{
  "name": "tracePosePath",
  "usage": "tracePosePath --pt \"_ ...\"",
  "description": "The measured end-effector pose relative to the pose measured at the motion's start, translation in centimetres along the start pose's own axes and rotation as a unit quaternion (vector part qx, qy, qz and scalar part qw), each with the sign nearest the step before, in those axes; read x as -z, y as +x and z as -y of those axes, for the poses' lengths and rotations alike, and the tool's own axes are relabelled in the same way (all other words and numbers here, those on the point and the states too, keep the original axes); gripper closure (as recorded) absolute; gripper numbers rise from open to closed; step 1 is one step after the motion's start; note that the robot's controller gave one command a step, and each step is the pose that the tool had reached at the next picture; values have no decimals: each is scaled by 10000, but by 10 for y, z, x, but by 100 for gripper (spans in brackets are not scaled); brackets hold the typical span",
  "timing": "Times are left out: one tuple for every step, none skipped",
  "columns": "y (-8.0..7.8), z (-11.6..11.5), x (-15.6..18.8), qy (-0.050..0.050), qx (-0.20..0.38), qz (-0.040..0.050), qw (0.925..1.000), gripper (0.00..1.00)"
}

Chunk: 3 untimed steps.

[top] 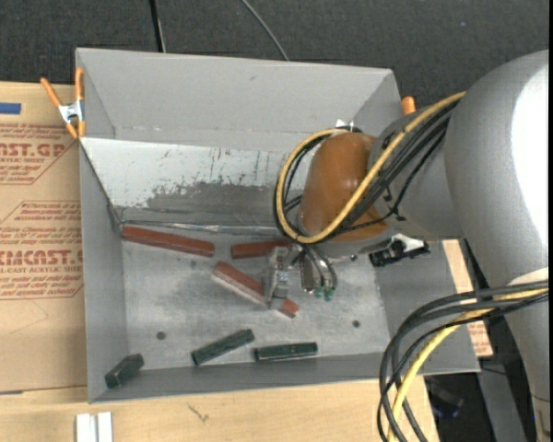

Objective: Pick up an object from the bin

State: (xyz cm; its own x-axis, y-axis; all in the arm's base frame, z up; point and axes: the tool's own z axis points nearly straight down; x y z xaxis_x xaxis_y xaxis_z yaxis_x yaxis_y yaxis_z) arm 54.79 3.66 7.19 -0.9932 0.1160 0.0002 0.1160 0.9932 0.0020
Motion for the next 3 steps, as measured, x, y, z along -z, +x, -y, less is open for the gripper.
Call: tracePosePath --pt "0 1 -1 4 -6 20 10000 0" --pt "0 1 -1 6 -5 19 10000 0" --pt "33 -47 2 2 -1135 -3 9935 100"
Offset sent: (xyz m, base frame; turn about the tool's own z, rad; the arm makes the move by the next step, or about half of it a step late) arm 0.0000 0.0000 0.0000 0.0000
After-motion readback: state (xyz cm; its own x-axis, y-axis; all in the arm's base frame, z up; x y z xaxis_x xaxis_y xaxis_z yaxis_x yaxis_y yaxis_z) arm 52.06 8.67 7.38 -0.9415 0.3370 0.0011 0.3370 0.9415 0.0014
